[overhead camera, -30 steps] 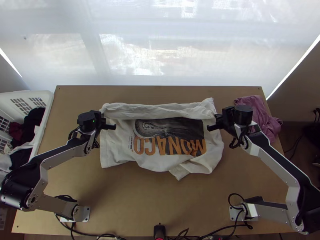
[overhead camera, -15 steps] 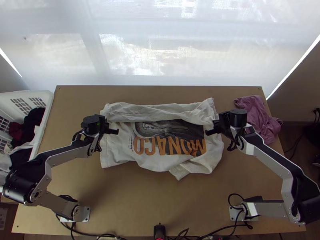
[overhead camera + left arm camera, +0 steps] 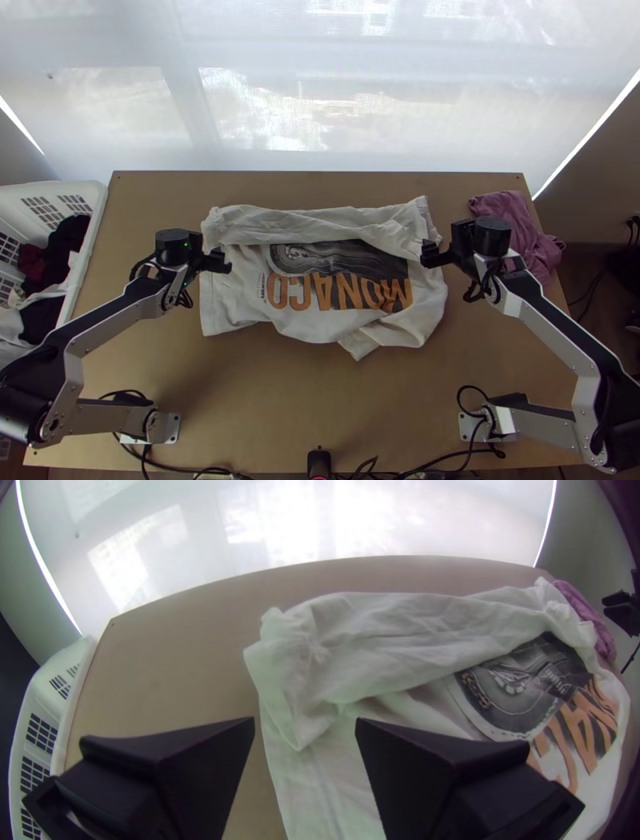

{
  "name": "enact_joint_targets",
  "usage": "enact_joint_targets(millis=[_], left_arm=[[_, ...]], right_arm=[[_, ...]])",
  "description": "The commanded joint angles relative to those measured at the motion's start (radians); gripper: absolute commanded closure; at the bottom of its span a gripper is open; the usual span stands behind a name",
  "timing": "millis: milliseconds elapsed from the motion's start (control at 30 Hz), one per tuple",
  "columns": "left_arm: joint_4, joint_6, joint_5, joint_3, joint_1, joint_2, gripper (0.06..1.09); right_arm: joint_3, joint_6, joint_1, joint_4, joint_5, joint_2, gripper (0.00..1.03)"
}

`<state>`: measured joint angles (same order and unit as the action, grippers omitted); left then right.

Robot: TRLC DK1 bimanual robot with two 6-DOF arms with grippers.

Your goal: Fold the t-shirt

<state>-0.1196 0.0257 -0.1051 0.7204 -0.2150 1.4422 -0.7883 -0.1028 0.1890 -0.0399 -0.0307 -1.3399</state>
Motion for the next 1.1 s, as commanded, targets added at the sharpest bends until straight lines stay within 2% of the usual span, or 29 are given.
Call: enact_joint_targets(millis=[0, 267, 367, 467, 633, 700, 867, 933, 1067], left_arm=[[0.367, -0.059, 0.084, 0.027, 0.008, -0.198, 0.31], [0.834, -0.069, 0.108, 0.045, -0.020, -0.316, 0.31], [0.968, -0.079, 0.128, 0.063, -0.018, -0.315, 0.31], [1.040, -0.101, 0.162, 0.059, -0.020, -0.296, 0.31], [1.038, -0.141, 0.222, 0.028, -0.026, -0.276, 0.32], [1.020, -0.156, 0.243, 0.020, -0.034, -0.267, 0.37], [0.976, -0.182, 0.275, 0.013, -0.057, -0.246, 0.38], [0.957, -0.185, 0.300, 0.010, -0.055, -0.230, 0.43], [0.897, -0.175, 0.306, -0.024, -0.057, -0.209, 0.46]], right_arm=[[-0.006, 0.023, -0.025, -0.084, 0.002, 0.119, 0.05], [0.003, 0.025, -0.049, -0.201, 0.000, 0.281, 0.05], [0.001, 0.025, -0.048, -0.245, 0.000, 0.341, 0.05], [0.001, 0.032, -0.045, -0.285, 0.000, 0.390, 0.05], [0.023, 0.034, -0.037, -0.345, 0.000, 0.464, 0.05], [0.023, 0.028, -0.028, -0.368, 0.000, 0.487, 0.05], [0.023, 0.022, -0.008, -0.428, 0.000, 0.541, 0.05], [0.029, 0.022, -0.003, -0.443, 0.000, 0.558, 0.05], [0.029, 0.018, -0.002, -0.471, 0.000, 0.581, 0.05]])
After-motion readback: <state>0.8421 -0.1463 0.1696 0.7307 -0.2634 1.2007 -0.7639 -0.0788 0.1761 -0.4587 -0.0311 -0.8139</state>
